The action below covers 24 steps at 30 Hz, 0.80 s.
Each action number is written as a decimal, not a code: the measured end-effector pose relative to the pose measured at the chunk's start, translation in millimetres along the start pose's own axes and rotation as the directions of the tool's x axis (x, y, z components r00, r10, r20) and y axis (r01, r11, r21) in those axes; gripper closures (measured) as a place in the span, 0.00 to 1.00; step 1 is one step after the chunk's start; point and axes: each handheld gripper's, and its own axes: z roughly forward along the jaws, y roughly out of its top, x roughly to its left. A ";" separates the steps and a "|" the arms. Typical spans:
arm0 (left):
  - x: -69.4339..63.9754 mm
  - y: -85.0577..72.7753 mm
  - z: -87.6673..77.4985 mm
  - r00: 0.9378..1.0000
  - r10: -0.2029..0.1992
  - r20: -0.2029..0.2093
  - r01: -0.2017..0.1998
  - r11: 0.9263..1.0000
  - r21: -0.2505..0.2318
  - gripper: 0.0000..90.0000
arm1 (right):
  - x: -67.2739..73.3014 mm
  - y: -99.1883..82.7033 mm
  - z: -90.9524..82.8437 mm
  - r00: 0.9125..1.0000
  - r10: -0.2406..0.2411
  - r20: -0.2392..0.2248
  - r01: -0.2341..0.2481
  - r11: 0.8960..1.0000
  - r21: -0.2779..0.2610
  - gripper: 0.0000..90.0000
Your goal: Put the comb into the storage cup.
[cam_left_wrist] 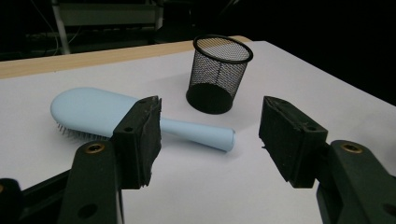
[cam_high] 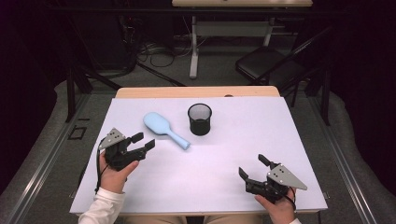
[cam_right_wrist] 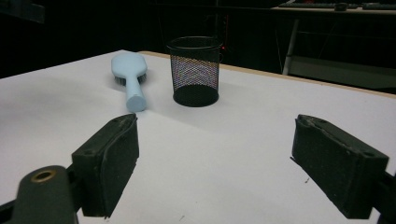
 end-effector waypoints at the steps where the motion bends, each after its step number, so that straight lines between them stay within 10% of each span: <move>1: 0.4 2.7 1.5 1.000 -0.003 -0.003 0.003 1.000 0.005 0.47 | 0.8 -0.1 0.4 1.000 -0.006 -0.002 0.006 1.000 0.000 0.16; 24: 6.7 47.4 35.9 0.997 -0.014 -0.070 0.023 0.993 0.120 0.54 | 1.7 -1.5 1.2 1.000 -0.002 -0.002 0.002 1.000 0.009 0.16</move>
